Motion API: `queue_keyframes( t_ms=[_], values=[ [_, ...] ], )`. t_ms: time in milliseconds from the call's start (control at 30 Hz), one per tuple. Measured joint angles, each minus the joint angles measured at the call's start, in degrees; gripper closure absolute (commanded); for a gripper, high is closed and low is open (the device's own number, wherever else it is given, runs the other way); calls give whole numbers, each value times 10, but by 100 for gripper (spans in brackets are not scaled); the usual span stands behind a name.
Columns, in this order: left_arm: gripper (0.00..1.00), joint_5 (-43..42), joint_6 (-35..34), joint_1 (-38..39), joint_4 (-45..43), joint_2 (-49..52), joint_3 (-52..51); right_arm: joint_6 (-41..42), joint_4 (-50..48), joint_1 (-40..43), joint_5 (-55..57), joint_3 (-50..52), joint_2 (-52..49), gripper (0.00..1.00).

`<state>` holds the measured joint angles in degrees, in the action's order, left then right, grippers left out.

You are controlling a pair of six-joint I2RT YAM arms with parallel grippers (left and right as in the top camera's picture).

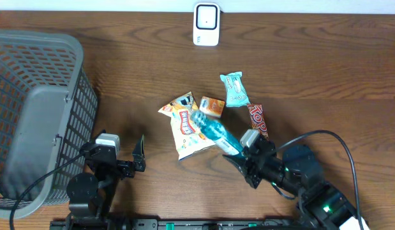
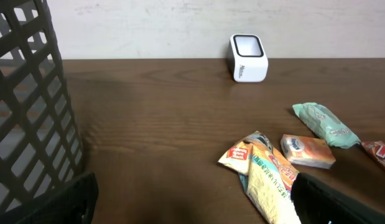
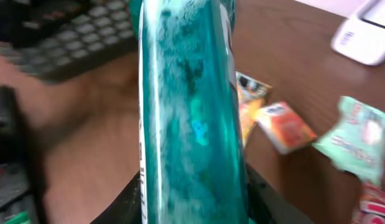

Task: Scan the item barcode
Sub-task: 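Carry the bottle up to the scanner and hold its barcode there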

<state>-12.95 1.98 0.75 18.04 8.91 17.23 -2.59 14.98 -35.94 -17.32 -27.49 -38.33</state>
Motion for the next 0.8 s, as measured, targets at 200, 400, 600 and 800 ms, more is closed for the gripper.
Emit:
queue_keyframes(
  t_ms=[200,400,600,800],
  values=[
    [1,0,0,0,0,0,0,-7,-84,0,87,0,-95,99],
    [1,0,0,0,0,0,0,-9,-258,2,205,-8,-265,99],
    [1,0,0,0,0,0,0,-70,-332,5,273,-94,-427,99],
    [1,0,0,0,0,0,0,-219,-341,39,296,-248,-558,99]
  ],
)
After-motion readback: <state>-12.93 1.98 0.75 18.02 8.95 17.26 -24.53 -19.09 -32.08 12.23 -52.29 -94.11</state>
